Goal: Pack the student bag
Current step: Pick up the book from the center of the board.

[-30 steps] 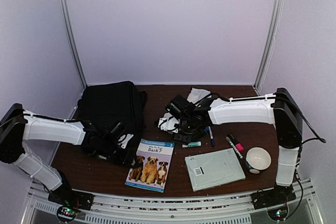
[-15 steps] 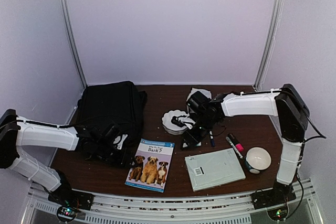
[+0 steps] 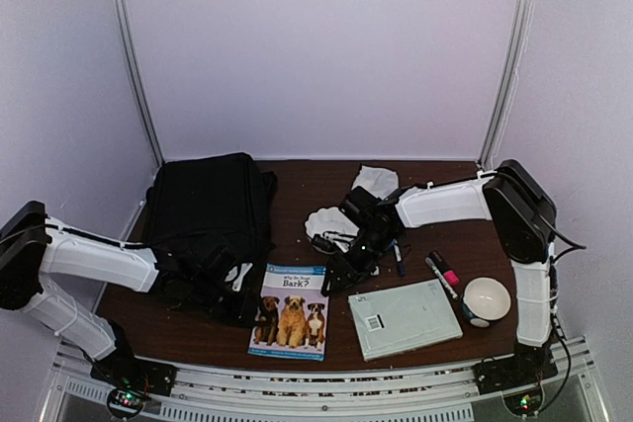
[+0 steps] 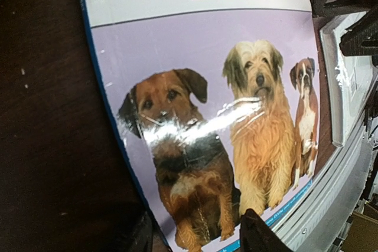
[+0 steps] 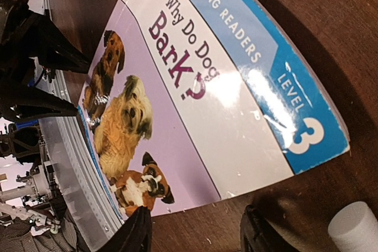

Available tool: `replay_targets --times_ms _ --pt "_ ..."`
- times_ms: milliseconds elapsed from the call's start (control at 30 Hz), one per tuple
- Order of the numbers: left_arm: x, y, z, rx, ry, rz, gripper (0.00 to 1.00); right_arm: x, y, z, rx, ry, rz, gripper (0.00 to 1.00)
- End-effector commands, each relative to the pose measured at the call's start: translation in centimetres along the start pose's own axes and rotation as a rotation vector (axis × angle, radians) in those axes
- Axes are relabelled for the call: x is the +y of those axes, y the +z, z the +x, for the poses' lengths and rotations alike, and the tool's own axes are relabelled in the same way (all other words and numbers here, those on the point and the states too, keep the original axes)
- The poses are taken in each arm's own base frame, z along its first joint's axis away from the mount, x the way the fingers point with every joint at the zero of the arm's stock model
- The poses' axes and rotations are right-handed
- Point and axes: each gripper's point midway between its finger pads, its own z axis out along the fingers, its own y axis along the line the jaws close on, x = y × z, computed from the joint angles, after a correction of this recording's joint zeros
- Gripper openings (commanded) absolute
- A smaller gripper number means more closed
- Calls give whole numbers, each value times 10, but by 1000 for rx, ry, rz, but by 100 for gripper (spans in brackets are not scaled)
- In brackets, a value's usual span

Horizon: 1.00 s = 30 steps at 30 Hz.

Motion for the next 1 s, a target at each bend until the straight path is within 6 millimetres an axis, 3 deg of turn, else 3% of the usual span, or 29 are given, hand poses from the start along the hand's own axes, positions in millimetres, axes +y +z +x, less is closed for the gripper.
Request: replay_targets --times_ms 0,367,733,967 --pt "-16 5 0 7 6 42 53 15 -1 -10 -19 -9 -51 50" --pt "-16 11 1 5 1 47 52 40 -21 -18 -88 -52 -107 46" --pt "-18 17 5 -9 -54 87 51 -2 -4 -5 -40 29 54 41" --pt "-15 21 7 -2 -59 85 50 18 1 -7 -43 38 -96 36"
